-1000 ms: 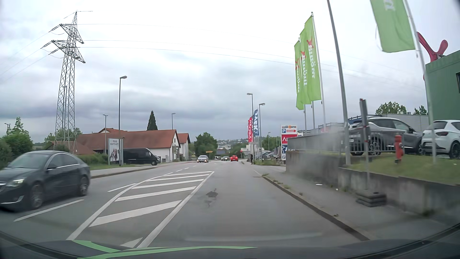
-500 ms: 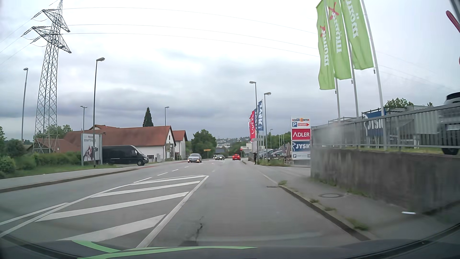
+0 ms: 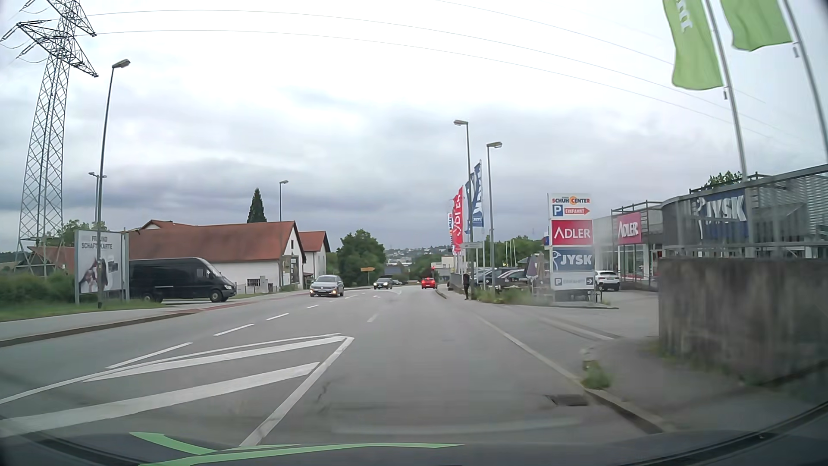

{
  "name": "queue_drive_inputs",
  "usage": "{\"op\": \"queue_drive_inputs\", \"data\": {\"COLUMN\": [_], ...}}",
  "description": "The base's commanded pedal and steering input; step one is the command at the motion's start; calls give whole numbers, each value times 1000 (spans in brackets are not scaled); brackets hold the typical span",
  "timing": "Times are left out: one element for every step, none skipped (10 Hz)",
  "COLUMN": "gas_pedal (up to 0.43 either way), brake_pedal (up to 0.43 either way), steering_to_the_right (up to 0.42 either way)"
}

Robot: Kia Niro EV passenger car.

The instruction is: Follow the waypoints while adhering to traffic rules and regulations

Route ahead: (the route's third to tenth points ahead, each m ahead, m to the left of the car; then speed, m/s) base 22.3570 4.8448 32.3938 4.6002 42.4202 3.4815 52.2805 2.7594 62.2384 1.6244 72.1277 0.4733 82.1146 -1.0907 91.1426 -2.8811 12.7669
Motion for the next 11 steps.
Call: {"op": "queue_drive_inputs", "data": {"gas_pedal": [0, 0, 0, 0, 0, 0, 0, 0, 0, 0, 0], "brake_pedal": [0, 0, 0, 0, 0, 12, 24, 43, 49, 55, 61], "steering_to_the_right": [0, 0, 0, 0, 0, 0, 0, 1, 1, 2, 1]}}
